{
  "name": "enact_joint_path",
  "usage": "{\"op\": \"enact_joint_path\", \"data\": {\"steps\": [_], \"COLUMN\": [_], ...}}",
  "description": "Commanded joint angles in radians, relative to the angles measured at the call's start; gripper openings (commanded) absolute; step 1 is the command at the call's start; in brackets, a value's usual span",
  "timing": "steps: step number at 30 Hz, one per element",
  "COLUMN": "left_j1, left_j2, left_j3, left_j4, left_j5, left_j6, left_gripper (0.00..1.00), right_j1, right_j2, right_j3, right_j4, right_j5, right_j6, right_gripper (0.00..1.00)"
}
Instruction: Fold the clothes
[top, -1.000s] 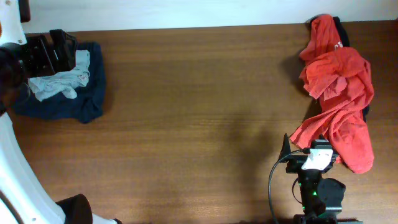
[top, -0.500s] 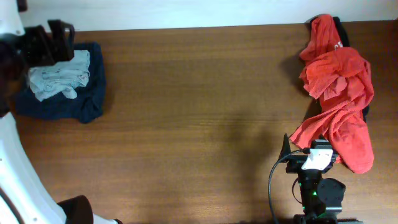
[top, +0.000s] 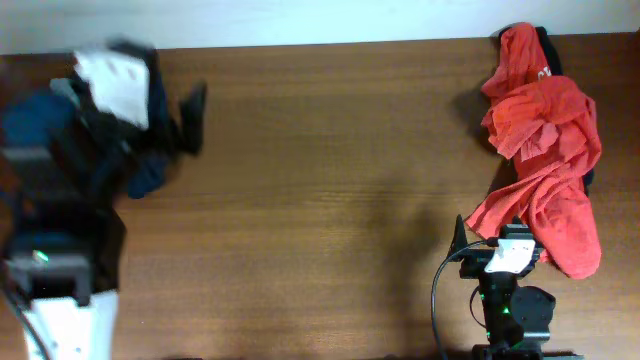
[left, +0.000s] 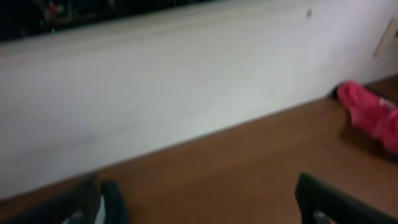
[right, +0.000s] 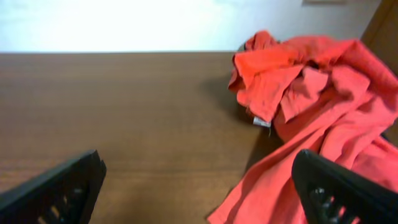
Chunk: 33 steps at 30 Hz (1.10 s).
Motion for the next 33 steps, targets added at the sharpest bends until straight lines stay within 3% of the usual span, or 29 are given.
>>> {"op": "enact_joint_path", "data": {"steps": [1, 8, 14, 25, 33], "left_j1": [-0.004, -0.004, -0.003, -0.003, -0.003], "left_j2": [-0.151, -0.446, -0.659, -0.879, -0.93], "left_j3": [-0.31, -0.816, -1.112, -1.359, -1.388], "left_j4": [0.142, 0.44, 0.62, 0.647, 0.569], "left_j5": [-0.002, 0.043, 0.044, 0.014, -0.017], "left_j6": [0.02, 0.018, 0.005, 0.005, 0.005], "left_gripper": [0.99, 0.99, 1.0, 0.99, 0.99], "right_j1": [-0.006, -0.006, -0.006, -0.006, -0.006], "right_j2": [0.003, 0.003, 0.003, 0.003, 0.003], "right_j3": [-0.005, -0.005, -0.005, -0.005, -0.005], "right_j4": [-0.006, -0.006, -0.006, -0.006, -0.006], "right_j5": [-0.001, -0.001, -0.001, -0.001, -0.001], "right_j6": [0.007, 0.007, 0.007, 0.007, 0.007], "right_gripper": [0.98, 0.98, 0.98, 0.98, 0.98]}}
